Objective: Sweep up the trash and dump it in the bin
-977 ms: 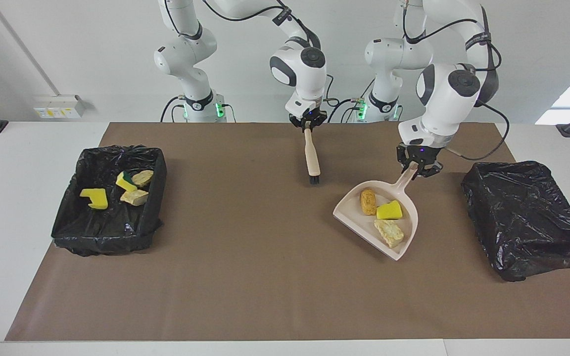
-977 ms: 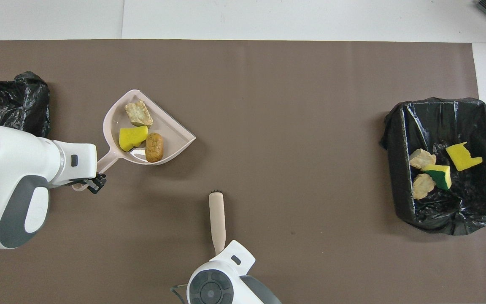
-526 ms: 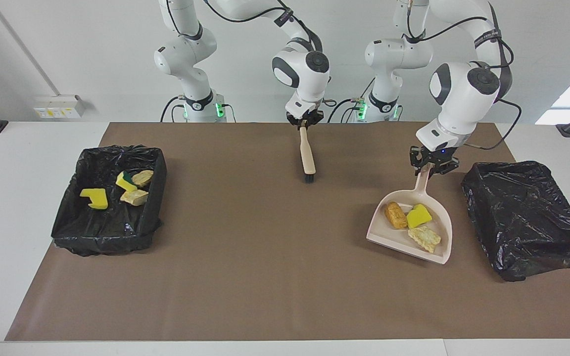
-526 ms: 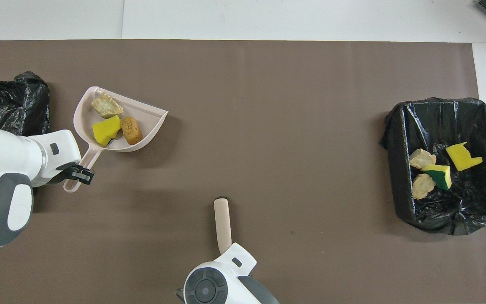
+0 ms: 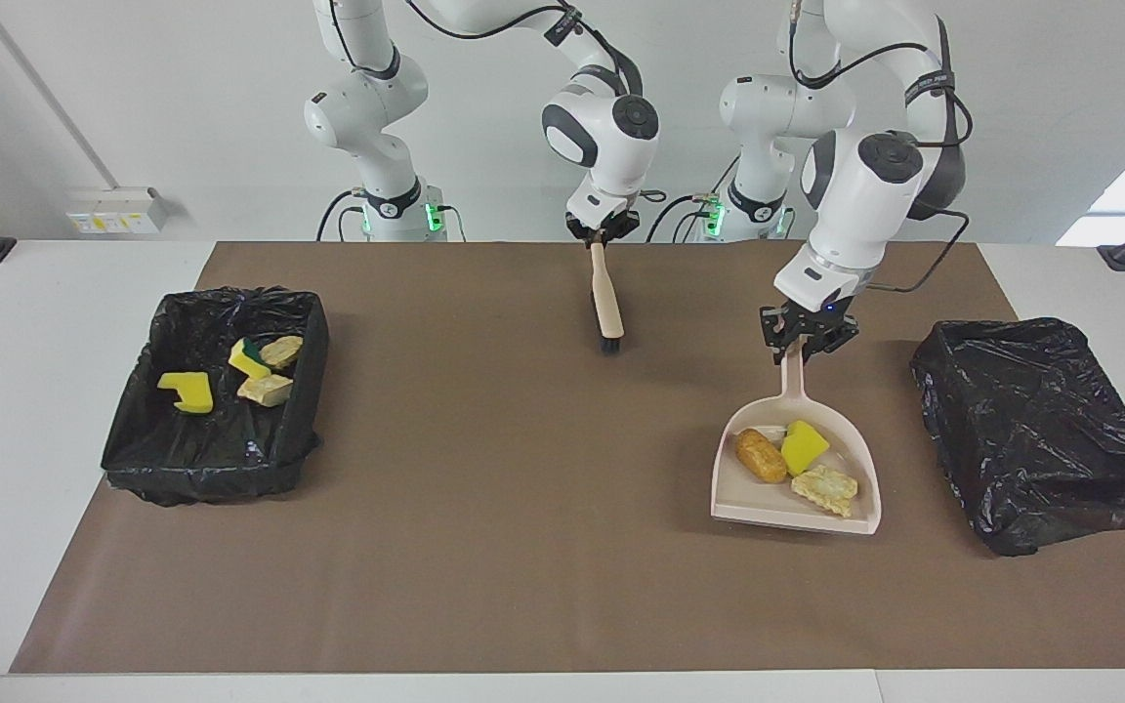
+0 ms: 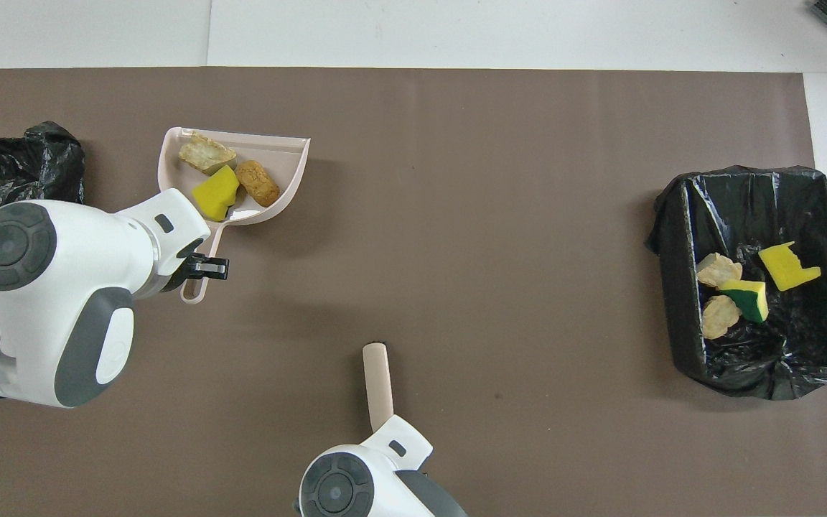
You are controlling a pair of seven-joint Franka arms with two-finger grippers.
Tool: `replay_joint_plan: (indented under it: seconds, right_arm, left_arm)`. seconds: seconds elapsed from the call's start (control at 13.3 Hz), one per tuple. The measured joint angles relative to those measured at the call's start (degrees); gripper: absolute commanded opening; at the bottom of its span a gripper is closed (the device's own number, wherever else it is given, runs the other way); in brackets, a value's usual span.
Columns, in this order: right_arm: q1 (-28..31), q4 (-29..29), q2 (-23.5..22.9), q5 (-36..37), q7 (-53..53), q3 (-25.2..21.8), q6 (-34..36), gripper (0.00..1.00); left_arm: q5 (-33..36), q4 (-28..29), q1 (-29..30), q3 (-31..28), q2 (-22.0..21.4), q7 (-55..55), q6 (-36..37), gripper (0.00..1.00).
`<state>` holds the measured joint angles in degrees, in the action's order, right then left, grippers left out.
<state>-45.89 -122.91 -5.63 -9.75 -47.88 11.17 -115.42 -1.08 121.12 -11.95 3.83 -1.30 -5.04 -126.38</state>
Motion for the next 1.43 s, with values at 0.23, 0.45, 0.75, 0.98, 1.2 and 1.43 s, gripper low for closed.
replay_joint_plan:
  seconds: [0.23,0.45,0.75,0.98,1.2,1.43]
  right_arm:
    - [0.17,0.06,-0.23,-1.68,0.68,-0.01,-0.1,0.0]
    - [1.11,0.5,-0.23,-1.95,1.0,-0.03,-0.17,0.0]
    - [1.86,-0.25,-0.23,-3.73,1.48,-0.05,-3.71,0.16]
    - [1.85,-0.77,-0.21,-4.86,1.5,0.0,-4.8,1.0]
    - [2.28,0.39,0.12,-4.85,1.5,-0.19,-3.2,1.0]
    - [6.31,2.95,1.93,-4.77,4.13,-0.42,-0.63,1.0]
  left_arm:
    - [0.0,-3.1,-0.3,-0.47,1.19,-1.42,1.6,0.0]
    - [0.23,-9.2,1.0,-1.84,0.89,4.74,10.12,0.0]
    - [0.37,-12.67,8.14,-3.94,0.11,27.06,14.79,0.0]
    - [0.37,-14.39,17.67,-4.39,0.05,49.26,16.75,0.0]
    - [0.34,-15.47,25.95,-4.57,0.07,65.89,17.64,0.0]
    - [0.32,-18.93,33.59,-4.63,0.75,78.09,20.34,0.0]
